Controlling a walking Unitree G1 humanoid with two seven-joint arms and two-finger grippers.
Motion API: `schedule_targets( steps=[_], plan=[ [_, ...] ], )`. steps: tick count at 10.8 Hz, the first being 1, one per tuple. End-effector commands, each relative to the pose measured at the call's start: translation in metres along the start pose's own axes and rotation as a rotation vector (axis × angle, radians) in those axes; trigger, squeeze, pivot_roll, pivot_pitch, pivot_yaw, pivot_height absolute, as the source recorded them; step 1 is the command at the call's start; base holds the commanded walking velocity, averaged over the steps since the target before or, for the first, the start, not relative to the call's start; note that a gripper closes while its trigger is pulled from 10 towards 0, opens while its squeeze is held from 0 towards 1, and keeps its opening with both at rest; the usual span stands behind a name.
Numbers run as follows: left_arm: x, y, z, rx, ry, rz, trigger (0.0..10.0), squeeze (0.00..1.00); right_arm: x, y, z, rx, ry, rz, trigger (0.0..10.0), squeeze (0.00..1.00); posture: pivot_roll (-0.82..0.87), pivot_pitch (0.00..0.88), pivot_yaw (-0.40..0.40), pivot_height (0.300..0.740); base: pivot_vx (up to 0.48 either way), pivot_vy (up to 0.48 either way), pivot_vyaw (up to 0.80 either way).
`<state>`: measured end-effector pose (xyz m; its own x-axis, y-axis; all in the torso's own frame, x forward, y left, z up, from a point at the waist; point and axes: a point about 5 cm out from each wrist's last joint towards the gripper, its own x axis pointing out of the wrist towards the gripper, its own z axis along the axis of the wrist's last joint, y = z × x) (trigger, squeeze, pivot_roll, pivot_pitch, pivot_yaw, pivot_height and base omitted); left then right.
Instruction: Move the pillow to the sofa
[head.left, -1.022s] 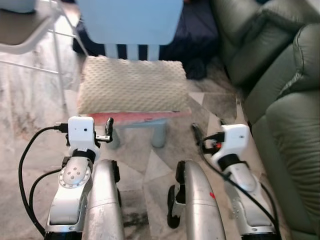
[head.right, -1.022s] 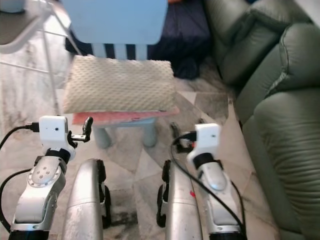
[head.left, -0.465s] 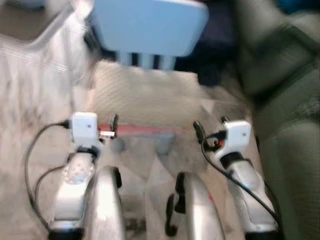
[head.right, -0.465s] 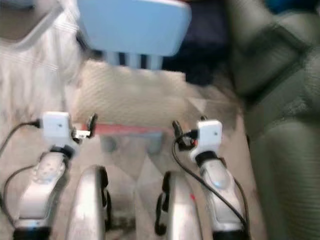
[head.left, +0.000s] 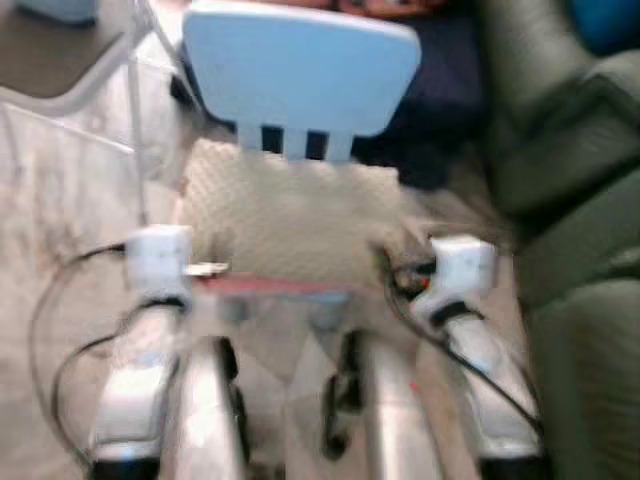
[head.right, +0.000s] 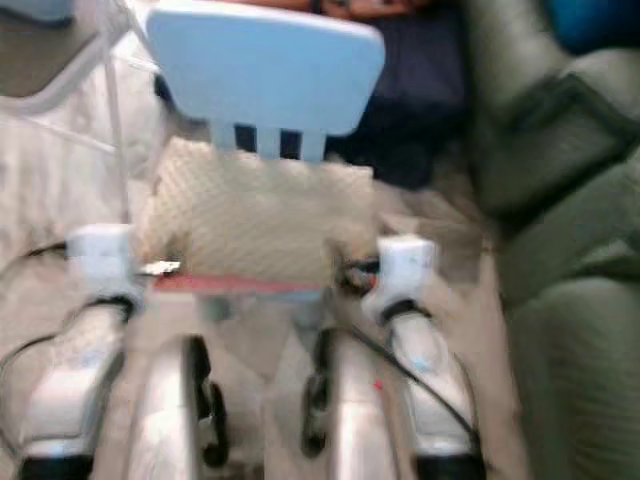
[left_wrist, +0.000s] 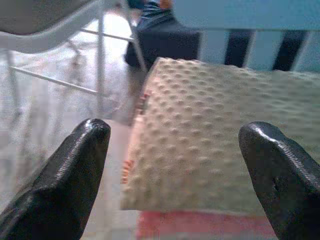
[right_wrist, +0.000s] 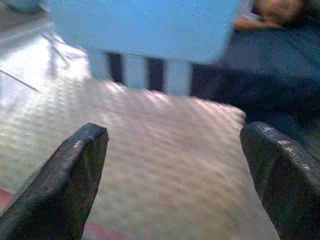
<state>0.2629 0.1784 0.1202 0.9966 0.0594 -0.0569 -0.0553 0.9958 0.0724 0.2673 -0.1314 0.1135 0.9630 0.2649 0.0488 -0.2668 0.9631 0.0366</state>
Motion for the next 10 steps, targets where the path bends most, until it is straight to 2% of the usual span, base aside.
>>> schedule_targets(
  steps=[1,3,8,10],
  plan=[
    [-0.0026,-0.0098,-0.0056,-0.007,0.027,-0.029,10.0,0.00,-0.0106,-0.0136,-0.0081,-0.013,0.037,-0.051,10.0,0.00,0.00,0.310,-0.069,0.605,0.000,0.000,0.00],
    [-0.0022,-0.0089,-0.0065,-0.001,0.030,-0.031,10.0,0.00,-0.0125,-0.0140,-0.0091,-0.008,0.043,-0.054,10.0,0.00,0.00,0.313,-0.069,0.601,0.000,0.000,0.00],
    [-0.0038,-0.0071,-0.0097,0.008,0.044,-0.026,10.0,0.00,-0.0115,-0.0132,-0.0091,0.003,0.039,-0.049,10.0,0.00,0.00,0.317,-0.066,0.511,0.000,0.000,0.00],
    [-0.0031,-0.0071,-0.0083,0.012,0.040,-0.026,10.0,0.00,-0.0105,-0.0137,-0.0078,0.005,0.035,-0.052,10.0,0.00,0.00,0.319,-0.064,0.506,0.000,0.000,0.00]
  ],
)
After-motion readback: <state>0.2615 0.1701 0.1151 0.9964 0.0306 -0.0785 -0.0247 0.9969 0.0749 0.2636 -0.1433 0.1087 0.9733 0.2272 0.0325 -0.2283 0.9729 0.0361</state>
